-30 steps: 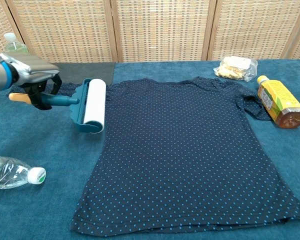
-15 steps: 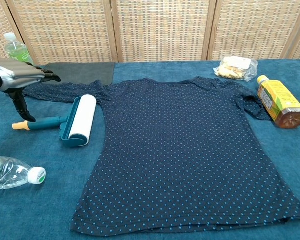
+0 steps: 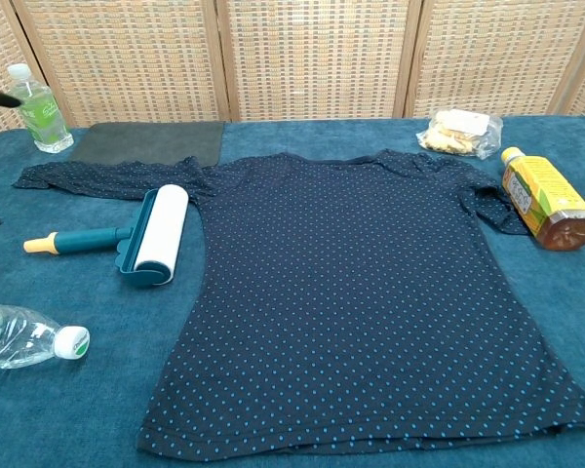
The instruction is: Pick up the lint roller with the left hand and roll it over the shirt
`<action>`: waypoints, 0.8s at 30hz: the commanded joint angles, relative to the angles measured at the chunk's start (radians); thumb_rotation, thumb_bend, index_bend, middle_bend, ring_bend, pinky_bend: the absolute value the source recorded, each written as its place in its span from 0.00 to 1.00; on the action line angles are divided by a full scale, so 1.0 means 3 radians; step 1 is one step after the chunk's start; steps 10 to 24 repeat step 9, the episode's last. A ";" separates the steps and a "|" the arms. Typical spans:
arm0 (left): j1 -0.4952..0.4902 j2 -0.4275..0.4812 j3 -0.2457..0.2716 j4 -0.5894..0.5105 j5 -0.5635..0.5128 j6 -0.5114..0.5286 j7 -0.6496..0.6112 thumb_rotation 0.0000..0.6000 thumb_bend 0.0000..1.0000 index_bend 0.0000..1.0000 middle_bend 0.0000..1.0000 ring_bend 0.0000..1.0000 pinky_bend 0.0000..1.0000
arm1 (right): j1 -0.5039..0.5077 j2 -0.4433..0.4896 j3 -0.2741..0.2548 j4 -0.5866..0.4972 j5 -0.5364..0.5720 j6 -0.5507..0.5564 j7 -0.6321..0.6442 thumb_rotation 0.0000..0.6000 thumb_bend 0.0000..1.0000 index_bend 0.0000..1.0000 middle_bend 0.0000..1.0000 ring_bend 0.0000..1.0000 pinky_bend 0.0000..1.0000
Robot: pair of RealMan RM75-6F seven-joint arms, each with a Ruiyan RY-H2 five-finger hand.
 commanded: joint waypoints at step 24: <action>0.0700 0.0174 0.0337 -0.0213 0.0529 0.0438 -0.0316 1.00 0.06 0.00 0.00 0.00 0.00 | -0.0001 -0.0012 0.0012 0.0015 -0.0008 0.0025 -0.0010 1.00 0.09 0.00 0.00 0.00 0.00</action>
